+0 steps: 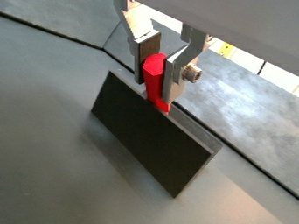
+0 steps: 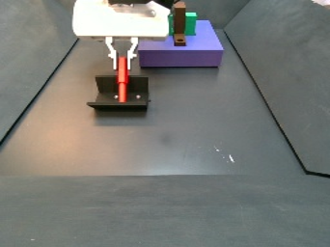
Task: Pick up the red object. Move up. Place the red object on the fixture. Regrasp the red object. Move to above the board. Insert the red object.
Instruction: Regrasp the red object, then move to above the board.
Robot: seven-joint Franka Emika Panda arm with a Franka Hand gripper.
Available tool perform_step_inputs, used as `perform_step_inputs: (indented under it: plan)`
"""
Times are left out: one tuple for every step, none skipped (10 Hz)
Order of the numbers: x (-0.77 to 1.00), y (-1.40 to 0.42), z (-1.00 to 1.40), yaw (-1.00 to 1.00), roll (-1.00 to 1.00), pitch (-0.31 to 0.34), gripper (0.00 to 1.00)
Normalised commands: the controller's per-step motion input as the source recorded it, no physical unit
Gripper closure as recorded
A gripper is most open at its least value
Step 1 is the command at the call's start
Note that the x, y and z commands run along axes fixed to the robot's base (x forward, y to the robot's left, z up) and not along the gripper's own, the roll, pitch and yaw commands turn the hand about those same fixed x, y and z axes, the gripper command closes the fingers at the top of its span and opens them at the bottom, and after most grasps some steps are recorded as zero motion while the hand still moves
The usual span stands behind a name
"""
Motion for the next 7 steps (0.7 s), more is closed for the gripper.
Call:
perform_step_inputs:
  plan:
    - [0.00,0.00,0.00,0.00,0.00,0.000,1.00]
    - [0.00,0.00,1.40,0.00,0.00,0.000,1.00]
    - [0.00,-0.01,1.40,0.00,-0.02,-0.024,1.00]
    - [-0.03,0.01,1.40,-0.02,-0.11,-0.051,1.00]
    - [-0.04,0.02,1.40,-0.02,-0.10,-0.045,1.00]
    - [-0.03,0.00,1.40,-0.03,-0.06,-0.004,1.00]
    - [-0.02,-0.01,1.40,-0.04,-0.01,0.022,1.00]
